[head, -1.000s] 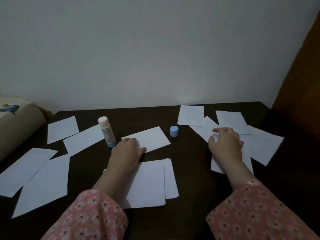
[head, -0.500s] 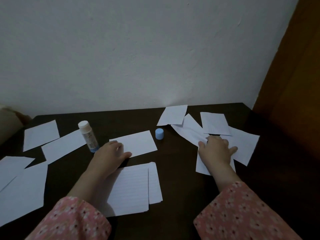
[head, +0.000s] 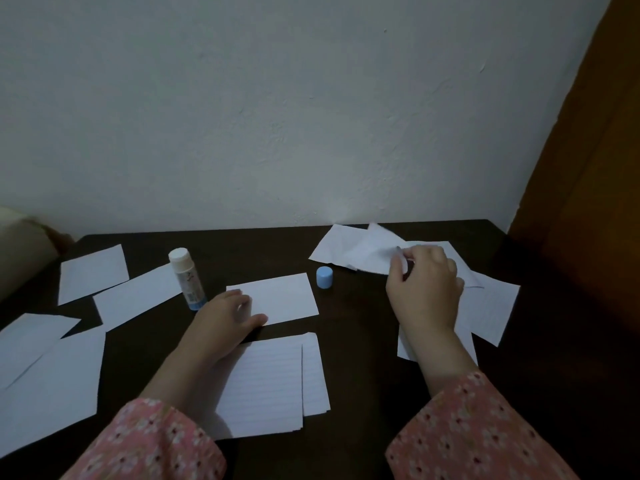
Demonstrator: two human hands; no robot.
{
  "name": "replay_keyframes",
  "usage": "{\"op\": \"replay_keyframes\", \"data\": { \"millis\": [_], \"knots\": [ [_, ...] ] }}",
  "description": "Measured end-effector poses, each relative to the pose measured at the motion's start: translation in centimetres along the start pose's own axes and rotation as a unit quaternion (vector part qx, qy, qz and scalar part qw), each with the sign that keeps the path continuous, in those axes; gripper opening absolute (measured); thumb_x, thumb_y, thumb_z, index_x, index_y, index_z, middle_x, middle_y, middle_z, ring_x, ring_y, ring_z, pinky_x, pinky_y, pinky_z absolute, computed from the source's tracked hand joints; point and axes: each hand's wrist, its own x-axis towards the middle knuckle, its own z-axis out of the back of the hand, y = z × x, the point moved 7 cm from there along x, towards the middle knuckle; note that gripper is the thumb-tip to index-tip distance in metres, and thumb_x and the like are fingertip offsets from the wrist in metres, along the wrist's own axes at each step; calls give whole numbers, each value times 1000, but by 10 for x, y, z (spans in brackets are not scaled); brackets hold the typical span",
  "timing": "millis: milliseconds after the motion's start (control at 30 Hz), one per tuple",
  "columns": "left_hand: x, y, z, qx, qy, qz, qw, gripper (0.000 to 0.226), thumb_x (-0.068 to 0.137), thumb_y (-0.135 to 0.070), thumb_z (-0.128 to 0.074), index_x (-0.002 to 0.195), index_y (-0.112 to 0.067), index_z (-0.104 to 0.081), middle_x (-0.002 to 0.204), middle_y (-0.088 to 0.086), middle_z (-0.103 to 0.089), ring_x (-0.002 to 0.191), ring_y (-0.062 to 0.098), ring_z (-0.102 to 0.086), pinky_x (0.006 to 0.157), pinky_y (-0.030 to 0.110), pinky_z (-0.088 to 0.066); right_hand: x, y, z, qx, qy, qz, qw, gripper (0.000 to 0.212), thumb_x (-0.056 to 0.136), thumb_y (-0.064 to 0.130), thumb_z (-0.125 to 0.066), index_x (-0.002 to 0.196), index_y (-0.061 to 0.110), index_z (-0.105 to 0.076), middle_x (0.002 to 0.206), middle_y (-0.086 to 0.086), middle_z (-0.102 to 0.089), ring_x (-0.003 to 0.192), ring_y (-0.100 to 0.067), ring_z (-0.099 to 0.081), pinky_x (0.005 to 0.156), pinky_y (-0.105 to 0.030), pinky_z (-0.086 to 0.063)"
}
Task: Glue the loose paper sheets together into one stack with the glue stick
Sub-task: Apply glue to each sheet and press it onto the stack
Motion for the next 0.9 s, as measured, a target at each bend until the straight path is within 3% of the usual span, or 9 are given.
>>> {"op": "replay_keyframes", "data": {
  "millis": [100, 167, 267, 333, 433, 567, 667, 800, 900],
  "knots": [
    [0, 1, 0, 3, 2, -2, 1000, 54, 88, -45, -61, 135, -21, -50, 148, -2, -40, 134, 17, -39, 107, 34, -35, -7, 23, -4, 103, -25, 65, 992, 15, 95, 30, -53, 104, 20, -61, 115, 3, -54, 105, -10, -49, 89, -27, -31],
    [0, 3, 2, -26, -14, 0, 1000, 51, 88, -41, -62, 134, -22, -51, 144, -1, -45, 130, 17, -43, 105, 34, -38, -14, 36, -17, 192, 0, 97, 977, 12, 93, 30, -58, 99, 20, -62, 120, 6, -50, 110, -5, -46, 93, -27, -38],
    [-2, 9, 14, -154, -85, 13, 984, 39, 96, -34, -50, 133, -23, -51, 135, 2, -53, 125, 20, -48, 100, 37, -40, -25, 51, -40, 292, 88, 95, 948, 3, 91, 28, -62, 93, 25, -61, 127, 15, -37, 111, 10, -32, 88, -2, -33],
    [-3, 10, 21, -275, -125, 16, 953, 37, 100, -36, -37, 132, -23, -51, 128, 1, -57, 120, 20, -52, 94, 37, -44, -32, 56, -56, 331, 148, 66, 930, 3, 91, 27, -62, 91, 29, -59, 127, 16, -33, 112, 7, -33, 80, 5, -29],
    [-6, 6, 29, -391, -158, 6, 907, 35, 99, -39, -39, 128, -25, -52, 117, -5, -60, 100, 8, -57, 73, 24, -47, -38, 59, -76, 347, 215, 30, 913, 9, 92, 28, -61, 94, 36, -58, 123, 11, -35, 110, -4, -42, 77, 0, -32],
    [-11, 12, 35, -352, -192, -1, 916, 32, 89, -25, -63, 118, -29, -50, 101, -11, -58, 87, 5, -58, 64, 17, -43, -43, 63, -91, 383, 271, 7, 883, 29, 94, 26, -58, 121, 39, -55, 112, 13, -51, 96, 4, -50, 72, -5, -38],
    [-15, 19, 41, -343, -229, 9, 911, 28, 87, -24, -67, 107, -28, -48, 93, -7, -60, 81, 9, -59, 61, 18, -43, -44, 63, -96, 367, 254, -2, 895, 41, 93, 23, -61, 130, 35, -47, 91, 19, -53, 83, 2, -54, 63, -5, -41],
    [-17, 26, 44, -274, -246, -7, 930, 10, 86, -20, -68, 91, -23, -60, 91, -12, -62, 86, 4, -58, 78, 21, -47, -47, 65, -110, 306, 227, -12, 924, 24, 92, 27, -63, 115, 30, -57, 82, 8, -57, 66, -4, -52, 61, -10, -45],
    [-12, 33, 34, -247, -202, 36, 947, 18, 88, -24, -65, 106, -24, -65, 103, -9, -61, 97, 9, -57, 88, 29, -48, -45, 66, -116, 218, 209, 17, 953, 12, 94, 37, -58, 104, 32, -60, 85, 13, -62, 72, -4, -54, 83, -28, -44]
  ]
}}
